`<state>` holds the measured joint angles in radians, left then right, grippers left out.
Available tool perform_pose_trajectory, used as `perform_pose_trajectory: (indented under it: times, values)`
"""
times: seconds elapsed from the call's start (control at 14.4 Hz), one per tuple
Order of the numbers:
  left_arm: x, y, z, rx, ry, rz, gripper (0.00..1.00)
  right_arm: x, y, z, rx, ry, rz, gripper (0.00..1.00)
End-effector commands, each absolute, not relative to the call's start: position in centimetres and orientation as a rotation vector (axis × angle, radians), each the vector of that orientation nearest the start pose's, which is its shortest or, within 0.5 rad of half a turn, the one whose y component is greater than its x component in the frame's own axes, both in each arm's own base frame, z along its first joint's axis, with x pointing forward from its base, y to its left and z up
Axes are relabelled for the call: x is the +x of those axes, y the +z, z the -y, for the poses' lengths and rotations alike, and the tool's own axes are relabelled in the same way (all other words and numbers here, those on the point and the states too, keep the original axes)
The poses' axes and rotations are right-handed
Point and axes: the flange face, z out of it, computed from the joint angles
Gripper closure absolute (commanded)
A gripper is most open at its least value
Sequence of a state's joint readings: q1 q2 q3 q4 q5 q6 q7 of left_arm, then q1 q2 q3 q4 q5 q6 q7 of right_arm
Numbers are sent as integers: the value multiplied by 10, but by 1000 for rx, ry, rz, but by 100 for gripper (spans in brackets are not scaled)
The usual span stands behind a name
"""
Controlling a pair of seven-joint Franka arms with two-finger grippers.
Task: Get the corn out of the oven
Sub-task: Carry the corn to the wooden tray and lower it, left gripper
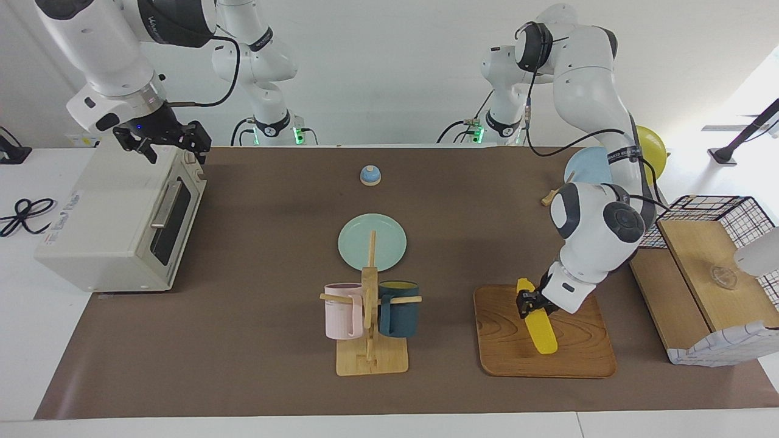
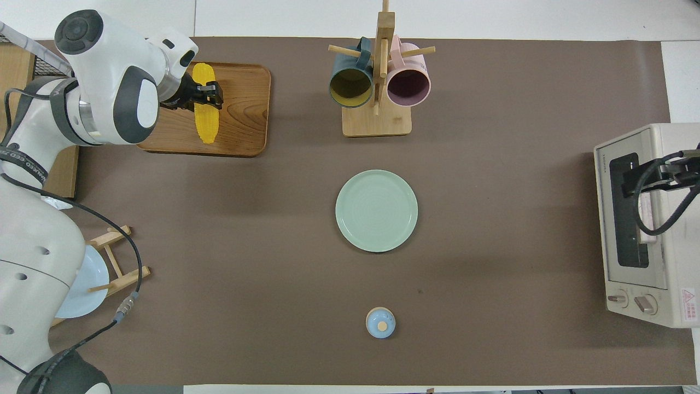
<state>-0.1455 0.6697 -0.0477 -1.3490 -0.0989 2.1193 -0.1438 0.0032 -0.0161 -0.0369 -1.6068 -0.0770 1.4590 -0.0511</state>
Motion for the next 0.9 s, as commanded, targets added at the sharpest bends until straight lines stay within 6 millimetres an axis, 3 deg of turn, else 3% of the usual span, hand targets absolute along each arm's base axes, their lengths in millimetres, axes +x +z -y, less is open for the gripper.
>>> perform_pose_trajectory:
  times: [0.0, 0.49, 0.56, 0.62, 0.83]
  values:
    - [739, 338, 132, -3272, -182, 11, 100, 539, 609, 30, -3178, 207, 30, 0]
    - [734, 322, 127, -3247, -241, -64, 100, 540, 609, 30, -3181, 175, 31, 0]
    - [733, 324, 127, -3244, -239, -86, 39, 540, 609, 30, -3180, 180, 31, 0]
    - [733, 324, 126, -3241, -230, -94, 0, 539, 609, 30, -3178, 185, 34, 0]
    - [730, 348, 124, -3241, -206, -104, 0, 538, 609, 31, -3177, 190, 31, 0]
